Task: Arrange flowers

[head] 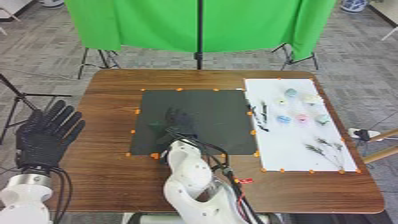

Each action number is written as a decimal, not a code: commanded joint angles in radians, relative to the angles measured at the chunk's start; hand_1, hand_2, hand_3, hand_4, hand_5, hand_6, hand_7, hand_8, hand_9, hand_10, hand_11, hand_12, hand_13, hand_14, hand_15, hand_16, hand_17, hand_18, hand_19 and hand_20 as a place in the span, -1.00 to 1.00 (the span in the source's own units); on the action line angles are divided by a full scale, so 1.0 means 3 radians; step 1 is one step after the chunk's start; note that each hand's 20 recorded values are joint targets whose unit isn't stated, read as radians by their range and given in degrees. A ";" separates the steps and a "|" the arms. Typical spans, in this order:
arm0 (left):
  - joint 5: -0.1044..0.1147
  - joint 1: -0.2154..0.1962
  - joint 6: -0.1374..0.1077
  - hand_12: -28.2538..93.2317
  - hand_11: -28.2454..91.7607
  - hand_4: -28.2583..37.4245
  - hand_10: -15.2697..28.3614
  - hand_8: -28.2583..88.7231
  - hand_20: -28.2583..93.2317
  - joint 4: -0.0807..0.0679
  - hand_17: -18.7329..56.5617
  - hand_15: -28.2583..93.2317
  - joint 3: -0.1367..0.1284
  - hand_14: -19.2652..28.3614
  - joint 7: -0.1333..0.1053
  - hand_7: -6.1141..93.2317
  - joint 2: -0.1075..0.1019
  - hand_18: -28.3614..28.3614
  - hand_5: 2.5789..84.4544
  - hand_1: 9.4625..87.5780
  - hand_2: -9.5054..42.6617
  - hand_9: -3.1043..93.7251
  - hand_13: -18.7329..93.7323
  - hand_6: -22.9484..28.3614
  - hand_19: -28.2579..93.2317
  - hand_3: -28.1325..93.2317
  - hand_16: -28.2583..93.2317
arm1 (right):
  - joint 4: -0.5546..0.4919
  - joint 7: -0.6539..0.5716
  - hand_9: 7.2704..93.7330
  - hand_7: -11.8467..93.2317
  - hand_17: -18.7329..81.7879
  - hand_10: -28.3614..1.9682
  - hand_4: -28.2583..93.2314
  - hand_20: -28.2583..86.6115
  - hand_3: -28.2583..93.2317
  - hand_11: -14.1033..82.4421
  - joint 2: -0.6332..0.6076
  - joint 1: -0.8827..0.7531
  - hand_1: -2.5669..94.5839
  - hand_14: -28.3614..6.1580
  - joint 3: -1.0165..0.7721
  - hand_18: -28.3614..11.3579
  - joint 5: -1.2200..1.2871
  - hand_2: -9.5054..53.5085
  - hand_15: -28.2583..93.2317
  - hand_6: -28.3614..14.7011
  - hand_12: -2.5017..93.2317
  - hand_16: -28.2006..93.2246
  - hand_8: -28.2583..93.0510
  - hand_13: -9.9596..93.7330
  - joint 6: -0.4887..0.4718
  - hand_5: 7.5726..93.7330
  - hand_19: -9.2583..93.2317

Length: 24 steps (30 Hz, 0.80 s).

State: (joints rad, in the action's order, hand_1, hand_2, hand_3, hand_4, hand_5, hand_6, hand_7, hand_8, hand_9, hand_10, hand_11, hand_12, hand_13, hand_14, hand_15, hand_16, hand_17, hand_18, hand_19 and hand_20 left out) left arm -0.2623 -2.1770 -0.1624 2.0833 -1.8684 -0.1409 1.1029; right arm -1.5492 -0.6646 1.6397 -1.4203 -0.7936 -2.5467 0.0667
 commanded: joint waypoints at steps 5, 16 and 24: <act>0.0005 -0.0079 0.0080 -0.34 -0.15 -1.00 0.40 -0.69 -0.31 -0.0007 -0.67 0.22 -0.0023 0.51 -0.0062 -0.54 0.0114 0.56 0.07 -0.52 -0.02 -0.14 -0.13 0.21 0.12 0.67 -0.65 | -0.0350 -0.0095 0.25 -0.51 0.14 -0.66 -0.91 0.28 0.88 -0.14 -0.0209 0.0038 -0.11 -0.48 0.0020 -1.00 0.0368 -1.00 0.60 -0.29 -0.55 -0.05 -0.71 0.35 0.0121 -0.04 1.00; -0.0023 -0.0292 0.0025 -0.34 -0.15 -1.00 0.40 -0.69 -0.30 0.0092 -0.67 0.22 -0.0209 0.51 -0.0099 -0.54 0.0125 0.56 0.07 -0.51 -0.02 -0.14 -0.13 0.22 0.12 0.67 -0.65 | -0.0967 -0.0030 0.17 -0.42 0.10 -0.83 -0.87 0.21 0.84 -0.30 -0.0811 -0.0129 -0.32 -0.63 -0.0066 -1.00 0.0645 -0.59 0.60 -0.21 -0.61 -0.13 -0.70 0.26 -0.0676 0.26 1.00; 0.0153 -0.0289 -0.0052 -0.34 -0.14 -1.00 0.40 -0.69 -0.29 0.0102 -0.67 0.23 -0.0186 0.50 -0.0131 -0.53 0.0127 0.57 0.09 -0.49 0.04 -0.13 -0.12 0.22 0.13 0.68 -0.65 | -0.0985 0.0039 0.30 -0.43 0.08 -0.79 -0.83 0.18 0.82 -0.38 -0.0905 -0.0180 -0.36 -0.61 0.0024 -1.00 0.0331 -0.45 0.53 -0.17 -0.63 -0.14 -0.70 0.30 -0.0817 0.55 0.99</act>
State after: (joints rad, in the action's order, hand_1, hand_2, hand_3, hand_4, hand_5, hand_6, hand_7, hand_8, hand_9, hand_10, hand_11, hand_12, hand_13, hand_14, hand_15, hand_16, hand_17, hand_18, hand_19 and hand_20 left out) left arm -0.2561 -2.2505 -0.1605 2.1114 -1.9306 -0.1724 1.1358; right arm -1.8530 -0.6679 1.3890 -1.4500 -0.8091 -2.3549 -0.2117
